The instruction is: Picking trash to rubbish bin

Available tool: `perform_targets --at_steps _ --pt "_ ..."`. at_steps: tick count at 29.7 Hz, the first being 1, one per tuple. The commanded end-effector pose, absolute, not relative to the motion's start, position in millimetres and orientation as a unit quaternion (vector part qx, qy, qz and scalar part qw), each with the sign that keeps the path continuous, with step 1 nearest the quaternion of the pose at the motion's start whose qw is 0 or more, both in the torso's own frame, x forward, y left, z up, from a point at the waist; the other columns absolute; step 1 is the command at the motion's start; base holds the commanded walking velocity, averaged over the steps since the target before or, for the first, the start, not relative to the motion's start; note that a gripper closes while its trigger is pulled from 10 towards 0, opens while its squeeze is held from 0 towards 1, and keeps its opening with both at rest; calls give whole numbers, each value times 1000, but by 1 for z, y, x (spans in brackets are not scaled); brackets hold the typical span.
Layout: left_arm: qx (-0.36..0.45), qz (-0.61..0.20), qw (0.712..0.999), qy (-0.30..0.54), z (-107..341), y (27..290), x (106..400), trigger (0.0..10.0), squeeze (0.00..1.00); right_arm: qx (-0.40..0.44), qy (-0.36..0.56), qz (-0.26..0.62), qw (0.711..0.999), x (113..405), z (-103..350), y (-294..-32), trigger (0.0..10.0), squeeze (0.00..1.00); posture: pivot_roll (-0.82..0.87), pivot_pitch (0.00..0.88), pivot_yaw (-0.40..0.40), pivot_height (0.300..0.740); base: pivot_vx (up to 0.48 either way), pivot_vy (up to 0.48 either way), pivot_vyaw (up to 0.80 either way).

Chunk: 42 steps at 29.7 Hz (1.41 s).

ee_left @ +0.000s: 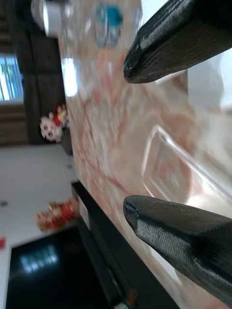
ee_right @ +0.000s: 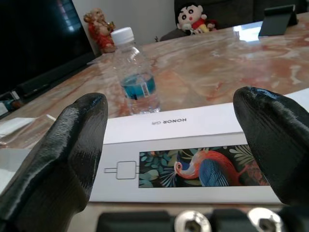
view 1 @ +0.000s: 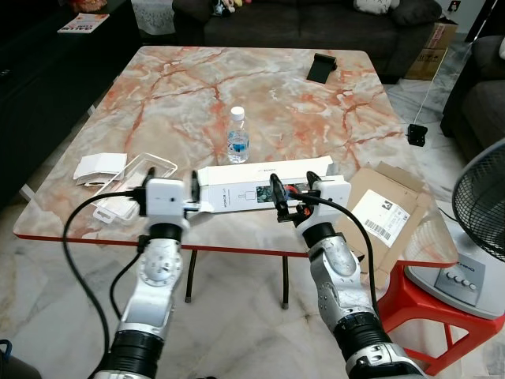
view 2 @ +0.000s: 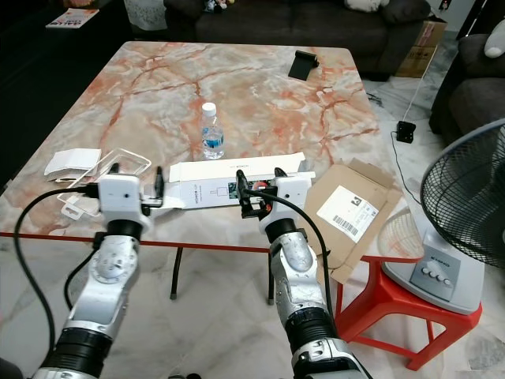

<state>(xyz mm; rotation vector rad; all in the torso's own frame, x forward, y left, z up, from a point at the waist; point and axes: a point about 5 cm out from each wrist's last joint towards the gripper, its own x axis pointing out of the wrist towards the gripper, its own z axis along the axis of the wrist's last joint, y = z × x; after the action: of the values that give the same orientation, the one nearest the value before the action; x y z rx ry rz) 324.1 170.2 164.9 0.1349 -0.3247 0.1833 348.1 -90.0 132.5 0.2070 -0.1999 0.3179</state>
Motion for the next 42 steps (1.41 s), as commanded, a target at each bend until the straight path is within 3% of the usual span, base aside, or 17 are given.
perform_targets --at_steps 1,3,5,10,13,16,34,42 --pt "54 112 983 -132 157 181 326 10000 0 107 -100 158 977 348 133 -90 10000 0 81 138 -11 740 0 0 0" --pt "25 112 987 -109 151 189 329 10000 0 107 -99 157 977 347 132 -91 10000 0 78 144 -14 740 0 0 0" --pt "-7 56 995 -87 148 183 335 10000 0 106 -98 158 977 346 131 -91 10000 0 75 152 -17 740 0 0 0" --pt "-29 57 995 -78 148 185 339 10000 0 106 -98 156 977 345 131 -93 10000 0 71 156 -18 740 0 0 0" --pt "-72 6 996 -58 144 176 341 10000 0 106 -97 155 977 344 130 -93 10000 0 68 162 -21 740 0 0 0" --pt "-43 -3 997 -66 146 172 342 10000 0 103 -99 158 977 344 130 -92 10000 0 64 168 -22 740 0 0 0" --pt "-144 -75 986 -41 145 142 344 10000 0 99 -102 140 980 346 133 -103 10000 0 55 182 -21 740 0 0 0" --pt "-167 -62 983 -48 149 146 341 10000 0 101 -102 142 979 345 132 -101 10000 0 56 188 -19 740 0 0 0"
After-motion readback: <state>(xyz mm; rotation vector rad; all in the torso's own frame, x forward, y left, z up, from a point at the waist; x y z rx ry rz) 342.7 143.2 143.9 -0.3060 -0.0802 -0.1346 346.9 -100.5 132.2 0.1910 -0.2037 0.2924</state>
